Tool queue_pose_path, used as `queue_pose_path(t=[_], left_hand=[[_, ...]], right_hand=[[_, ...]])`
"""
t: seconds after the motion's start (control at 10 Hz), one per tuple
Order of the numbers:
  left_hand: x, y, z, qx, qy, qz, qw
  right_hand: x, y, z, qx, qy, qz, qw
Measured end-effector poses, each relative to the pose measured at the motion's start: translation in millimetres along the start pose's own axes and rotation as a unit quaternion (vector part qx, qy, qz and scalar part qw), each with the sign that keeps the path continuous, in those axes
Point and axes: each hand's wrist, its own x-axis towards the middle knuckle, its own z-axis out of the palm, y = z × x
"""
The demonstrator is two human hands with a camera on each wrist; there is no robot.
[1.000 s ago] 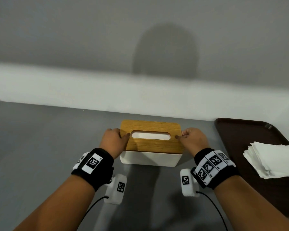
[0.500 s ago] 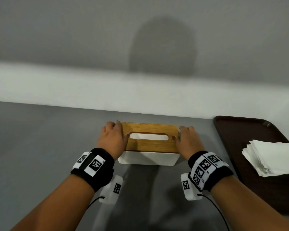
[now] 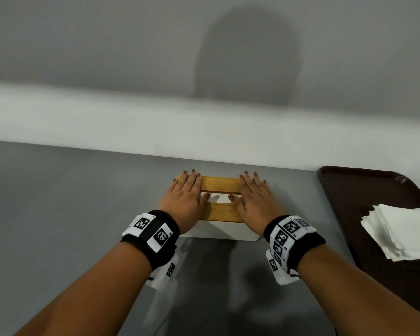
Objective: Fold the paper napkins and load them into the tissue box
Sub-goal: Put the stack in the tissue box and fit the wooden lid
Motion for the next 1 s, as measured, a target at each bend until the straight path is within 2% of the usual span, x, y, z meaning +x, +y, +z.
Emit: queue_pose_path(t=[0.4, 0.5, 0.6, 0.8, 0.9, 1.0], left_hand=[[2, 1, -2, 0.000, -0.012, 0.002, 1.000], [-1, 0, -5, -0.020, 0.007, 0.025, 0.999], [-5, 2, -5, -0.021, 0.072, 0.072, 0.995], [-7, 9, -2, 0.013, 0.073, 0.103, 0.992], [-5, 8, 1, 0.046, 0.056, 0.106, 0.992], [-6, 9, 5, 0.068, 0.049, 0.108, 0.991]], right_hand=[[-1, -2, -4, 0.017, 0.000, -0.005, 1.000], [-9, -7, -13, 0.037, 0.069, -0.054, 0.995], [-15, -15, -19, 0.083, 0.081, -0.091, 0.989], [-18, -22, -17, -0.028, 0.027, -0.084, 0.996], [-22, -26, -15, -0.035, 0.009, -0.071, 0.997], [-23, -27, -14, -0.036, 0.019, -0.063, 0.997]])
